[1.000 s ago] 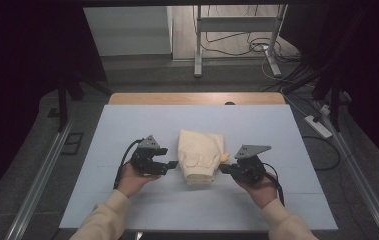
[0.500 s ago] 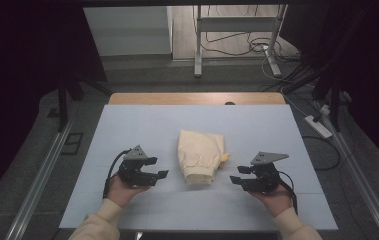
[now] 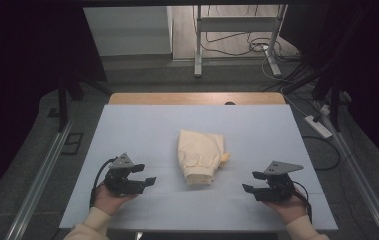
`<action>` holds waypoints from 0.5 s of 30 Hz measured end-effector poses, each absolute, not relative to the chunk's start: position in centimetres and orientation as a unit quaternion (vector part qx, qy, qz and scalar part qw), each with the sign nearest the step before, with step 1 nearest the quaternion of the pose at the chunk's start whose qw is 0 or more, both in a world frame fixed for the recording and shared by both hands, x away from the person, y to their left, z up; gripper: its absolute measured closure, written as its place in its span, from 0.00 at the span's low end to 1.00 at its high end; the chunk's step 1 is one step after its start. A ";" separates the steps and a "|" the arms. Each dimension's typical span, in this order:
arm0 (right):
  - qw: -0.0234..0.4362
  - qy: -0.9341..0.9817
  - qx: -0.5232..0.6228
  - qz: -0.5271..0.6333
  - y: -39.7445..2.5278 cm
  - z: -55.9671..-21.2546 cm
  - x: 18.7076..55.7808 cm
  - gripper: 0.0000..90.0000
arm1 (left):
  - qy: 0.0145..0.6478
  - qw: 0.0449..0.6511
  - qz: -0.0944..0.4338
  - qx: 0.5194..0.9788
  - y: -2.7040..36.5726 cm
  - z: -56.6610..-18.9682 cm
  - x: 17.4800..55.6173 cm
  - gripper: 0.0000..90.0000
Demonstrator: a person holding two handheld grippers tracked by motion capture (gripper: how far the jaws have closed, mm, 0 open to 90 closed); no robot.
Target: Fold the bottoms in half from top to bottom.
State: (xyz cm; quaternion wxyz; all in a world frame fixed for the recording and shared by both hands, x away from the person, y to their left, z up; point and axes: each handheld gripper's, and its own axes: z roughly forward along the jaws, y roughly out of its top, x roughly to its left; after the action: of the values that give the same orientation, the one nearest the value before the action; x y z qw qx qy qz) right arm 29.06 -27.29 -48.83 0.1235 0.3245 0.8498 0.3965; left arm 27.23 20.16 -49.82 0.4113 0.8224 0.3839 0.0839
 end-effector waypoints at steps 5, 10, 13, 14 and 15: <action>0.130 0.851 0.335 0.383 -28.3 -49.1 29.1 0.41 | 0.389 0.406 0.079 0.823 20.7 -50.2 26.8 0.34; 0.131 0.848 0.343 0.383 -28.9 -49.3 29.2 0.41 | 0.389 0.405 0.078 0.823 20.9 -50.3 26.8 0.34; 0.131 0.848 0.343 0.383 -28.9 -49.4 29.3 0.41 | 0.389 0.405 0.077 0.824 20.9 -50.4 26.8 0.34; 0.130 0.849 0.341 0.383 -28.8 -49.4 29.3 0.41 | 0.389 0.405 0.078 0.824 20.8 -50.4 26.8 0.34; 0.131 0.849 0.340 0.382 -28.8 -49.4 29.3 0.41 | 0.389 0.404 0.078 0.824 20.8 -50.4 26.8 0.34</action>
State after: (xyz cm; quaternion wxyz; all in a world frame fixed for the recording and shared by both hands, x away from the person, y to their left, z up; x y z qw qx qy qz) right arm 29.26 -28.76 -49.38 0.1311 0.3396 0.8492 0.3825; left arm 26.84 20.83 -50.37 0.4041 0.8244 0.3886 0.0779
